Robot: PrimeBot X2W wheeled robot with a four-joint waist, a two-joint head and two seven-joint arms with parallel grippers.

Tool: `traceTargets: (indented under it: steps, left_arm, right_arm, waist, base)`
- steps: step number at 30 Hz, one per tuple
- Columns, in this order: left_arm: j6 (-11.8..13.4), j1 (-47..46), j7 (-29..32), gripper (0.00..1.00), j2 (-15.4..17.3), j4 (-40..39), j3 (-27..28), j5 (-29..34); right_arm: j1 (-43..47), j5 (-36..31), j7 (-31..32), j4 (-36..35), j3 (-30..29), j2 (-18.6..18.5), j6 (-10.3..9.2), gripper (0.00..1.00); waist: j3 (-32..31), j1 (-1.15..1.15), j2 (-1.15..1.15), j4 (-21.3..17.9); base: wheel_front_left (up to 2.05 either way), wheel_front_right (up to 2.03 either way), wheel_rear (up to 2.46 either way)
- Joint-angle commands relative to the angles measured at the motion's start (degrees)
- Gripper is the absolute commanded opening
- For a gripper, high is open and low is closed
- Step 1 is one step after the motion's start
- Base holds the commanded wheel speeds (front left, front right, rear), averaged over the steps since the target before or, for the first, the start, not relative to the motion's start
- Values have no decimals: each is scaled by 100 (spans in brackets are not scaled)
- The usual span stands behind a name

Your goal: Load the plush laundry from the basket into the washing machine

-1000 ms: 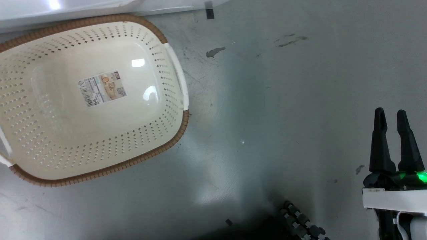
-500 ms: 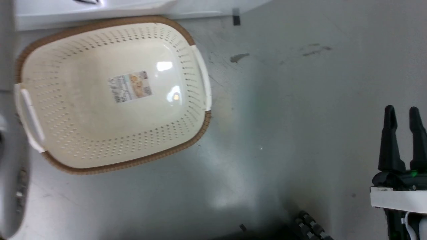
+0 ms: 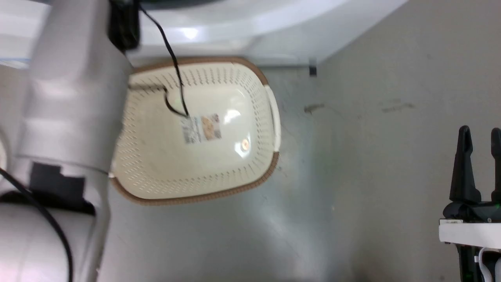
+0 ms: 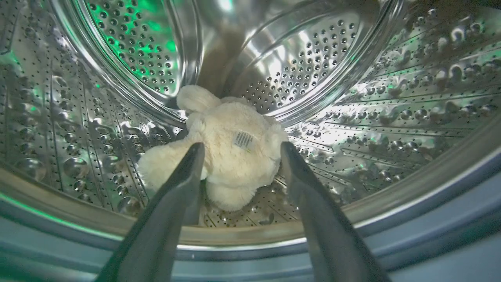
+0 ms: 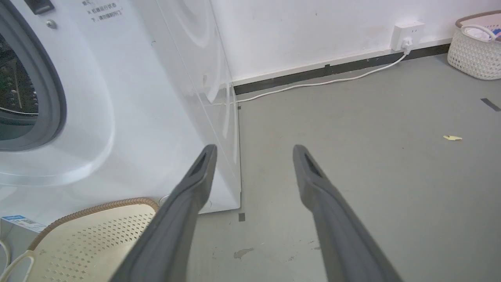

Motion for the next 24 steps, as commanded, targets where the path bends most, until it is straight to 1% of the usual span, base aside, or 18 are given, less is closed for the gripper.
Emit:
traceTargets:
  steps: [1, 7, 15, 19, 24]
  left_arm:
    - [-35, 203, -28, 100, -58, -4, -9, -15]
    - [-89, 1022, -31, 100, -250, -225, 2, -24]
    - [-152, 2119, -32, 100, -389, -467, 33, -44]
    - [-147, 2620, -32, 100, -373, -720, 33, 49]
    - [-93, 3309, -32, 100, -260, -1050, 42, 202]
  right_arm:
    - [9, -45, -25, 45, -29, -4, 3, 100]
    - [150, -147, -25, 223, -10, -4, 3, 100]
    - [425, -215, -25, 447, 89, -4, 3, 100]
    - [562, -193, -25, 532, 166, -4, 3, 100]
    - [738, -194, -25, 660, 265, -4, 3, 100]
  waist:
    - [-379, 0, 0, 234]
    - [-1003, 0, 0, 411]
    - [-1867, 0, 0, 598]
    - [-2208, 0, 0, 684]
    - [-2662, 0, 0, 751]
  base:
    - [0, 0, 0]
    - [0, 0, 0]
    - [0, 0, 0]
    - [0, 0, 0]
    - [0, 0, 0]
